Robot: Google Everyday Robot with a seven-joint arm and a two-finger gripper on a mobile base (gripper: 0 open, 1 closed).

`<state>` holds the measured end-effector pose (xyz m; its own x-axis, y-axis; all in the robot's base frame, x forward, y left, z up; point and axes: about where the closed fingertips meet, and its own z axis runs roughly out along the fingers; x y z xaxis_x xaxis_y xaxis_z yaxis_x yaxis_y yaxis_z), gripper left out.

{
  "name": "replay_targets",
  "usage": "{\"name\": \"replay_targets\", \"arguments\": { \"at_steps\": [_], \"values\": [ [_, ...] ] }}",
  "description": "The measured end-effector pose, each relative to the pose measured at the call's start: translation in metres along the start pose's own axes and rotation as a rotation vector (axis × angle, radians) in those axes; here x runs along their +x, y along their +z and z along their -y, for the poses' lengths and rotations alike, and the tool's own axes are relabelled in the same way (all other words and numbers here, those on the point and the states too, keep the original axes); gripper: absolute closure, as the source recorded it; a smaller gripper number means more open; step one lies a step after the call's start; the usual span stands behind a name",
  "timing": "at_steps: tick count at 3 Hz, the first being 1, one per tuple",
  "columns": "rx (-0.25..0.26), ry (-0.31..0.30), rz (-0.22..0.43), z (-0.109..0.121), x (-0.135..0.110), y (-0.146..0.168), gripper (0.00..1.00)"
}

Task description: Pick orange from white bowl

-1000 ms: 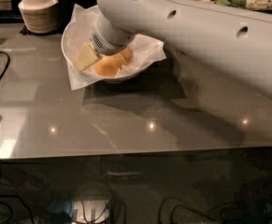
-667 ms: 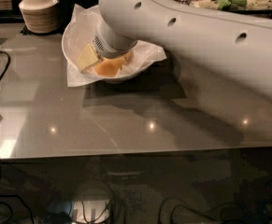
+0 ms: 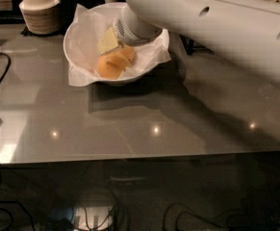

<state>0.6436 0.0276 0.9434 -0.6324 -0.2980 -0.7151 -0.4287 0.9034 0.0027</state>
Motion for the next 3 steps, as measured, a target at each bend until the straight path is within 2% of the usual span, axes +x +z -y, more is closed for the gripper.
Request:
{"name": "replay_targets", "arguments": {
  "at_steps": [1, 2, 3],
  "values": [
    [0.005, -0.002, 0.032, 0.003, -0.015, -0.015, 0.17],
    [-0.025, -0.022, 0.036, -0.009, -0.026, -0.008, 0.18],
    [-0.086, -0.033, 0.009, -0.027, -0.024, 0.017, 0.17]
  ]
}}
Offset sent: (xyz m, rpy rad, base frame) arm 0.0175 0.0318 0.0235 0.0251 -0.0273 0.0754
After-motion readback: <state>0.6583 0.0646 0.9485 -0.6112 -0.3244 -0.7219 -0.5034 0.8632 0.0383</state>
